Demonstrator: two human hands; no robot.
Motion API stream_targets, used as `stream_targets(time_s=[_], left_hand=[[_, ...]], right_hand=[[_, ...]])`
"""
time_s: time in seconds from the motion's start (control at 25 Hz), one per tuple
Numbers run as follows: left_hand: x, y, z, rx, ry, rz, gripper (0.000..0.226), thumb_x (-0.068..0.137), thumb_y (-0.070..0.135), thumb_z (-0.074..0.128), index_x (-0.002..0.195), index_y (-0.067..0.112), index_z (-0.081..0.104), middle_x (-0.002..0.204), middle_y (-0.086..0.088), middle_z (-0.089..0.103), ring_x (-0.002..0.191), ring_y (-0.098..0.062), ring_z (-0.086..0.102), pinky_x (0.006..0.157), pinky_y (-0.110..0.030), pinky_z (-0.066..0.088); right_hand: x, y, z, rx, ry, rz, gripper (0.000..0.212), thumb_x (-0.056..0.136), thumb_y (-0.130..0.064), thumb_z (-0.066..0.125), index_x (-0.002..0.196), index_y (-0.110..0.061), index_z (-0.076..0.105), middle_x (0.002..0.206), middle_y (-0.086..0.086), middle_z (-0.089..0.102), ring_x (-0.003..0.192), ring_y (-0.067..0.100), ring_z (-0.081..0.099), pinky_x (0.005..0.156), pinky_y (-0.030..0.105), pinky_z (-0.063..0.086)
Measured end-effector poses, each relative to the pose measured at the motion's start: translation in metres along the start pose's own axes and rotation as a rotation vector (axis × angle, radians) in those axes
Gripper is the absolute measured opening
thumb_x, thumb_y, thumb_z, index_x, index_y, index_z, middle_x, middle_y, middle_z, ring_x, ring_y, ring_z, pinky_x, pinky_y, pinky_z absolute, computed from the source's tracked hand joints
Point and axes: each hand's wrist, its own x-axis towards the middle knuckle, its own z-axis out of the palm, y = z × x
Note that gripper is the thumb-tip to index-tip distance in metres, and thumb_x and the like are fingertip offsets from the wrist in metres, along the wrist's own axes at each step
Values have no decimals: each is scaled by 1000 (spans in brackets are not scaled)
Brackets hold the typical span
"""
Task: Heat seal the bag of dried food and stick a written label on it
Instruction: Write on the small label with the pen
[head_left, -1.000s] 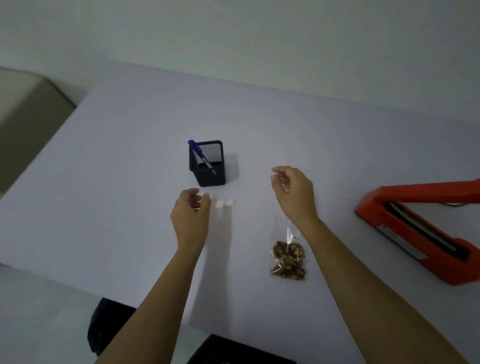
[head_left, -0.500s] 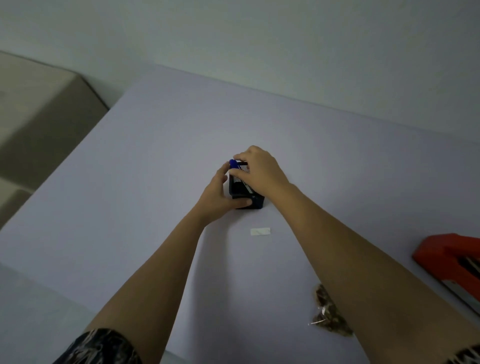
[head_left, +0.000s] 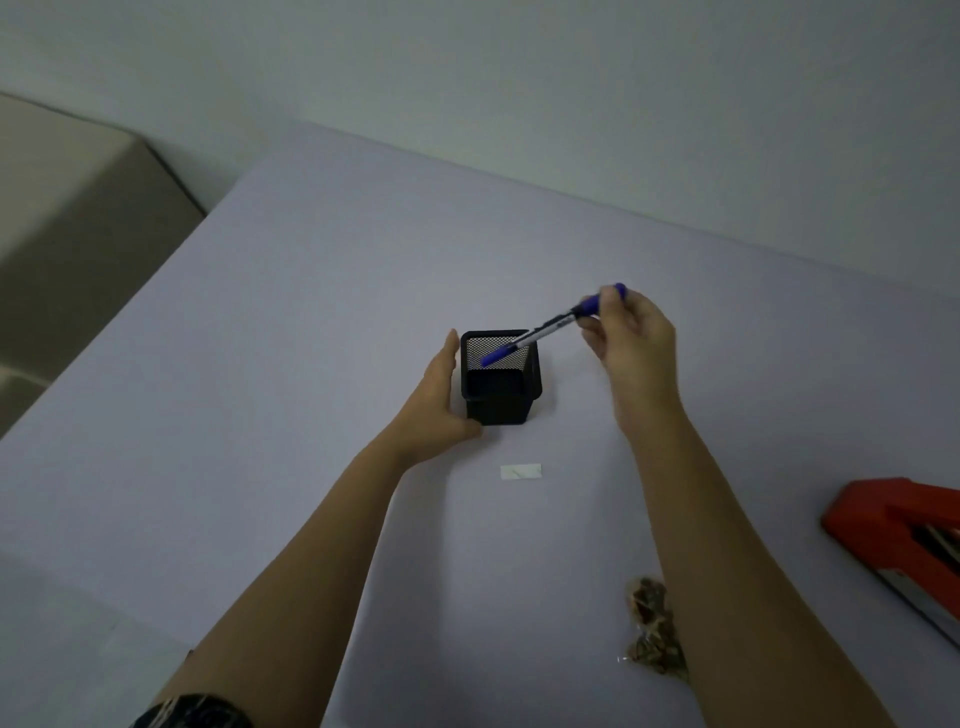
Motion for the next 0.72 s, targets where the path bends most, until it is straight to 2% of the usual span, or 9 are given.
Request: stream_targets(time_s=[0.08,0.16,0.24,0.36,0.44,0.52,0.6,0.72], left_hand=[[-16,13,-2,-6,138,73,97,68,17,61,149,23,7,153,8,19,138,-9,23,113,-35,28],[-36,33,2,-8,293,236,79,71,22,57,144,23,25,141,7,35,126,-1,37,102,-17,35],[-49,49,9,67,344,360,59,78,31,60,134,23,42,124,7,52,110,1,51,89,-10,41],[-50,53,17,233,426,446,35,84,29,65,114,13,63,97,3,67,80,-5,58,76,-12,47],[-48,51,20,243,494,478,26,85,26,61,102,7,69,86,-4,71,74,-9,57,69,-13,46],[-46,51,24,270,537,510,26,85,24,59,98,5,70,83,-6,72,75,-10,57,68,-12,45],[-46,52,32,341,528,571,26,86,23,58,96,3,70,84,-7,72,75,-11,59,68,-14,46],[-50,54,51,460,493,626,24,87,22,57,94,3,70,75,-7,70,62,-15,61,56,-24,51]], right_hand=[[-10,-3,-14,129,51,69,17,95,-22,50,84,-17,62,85,-4,68,75,2,67,74,16,52],[-20,0,-19,191,59,108,17,96,-22,49,85,-19,62,89,-3,67,77,2,67,74,15,52],[-28,7,-19,222,46,134,17,96,-22,48,87,-19,62,91,-2,66,80,2,66,72,13,51],[-38,15,-17,266,19,144,17,97,-21,46,92,-17,61,94,1,65,85,5,65,72,13,52],[-41,18,-14,326,16,200,21,97,-26,44,92,-16,61,92,1,64,82,6,64,69,13,53],[-47,20,-7,318,-16,286,35,97,-40,39,88,-15,62,79,0,62,68,7,58,59,14,50],[-54,25,2,161,-67,291,46,96,-46,35,76,-15,62,60,-2,56,52,6,47,48,16,42],[-55,27,9,-16,2,285,42,95,-31,44,57,-14,51,42,-5,44,42,8,39,41,19,35]])
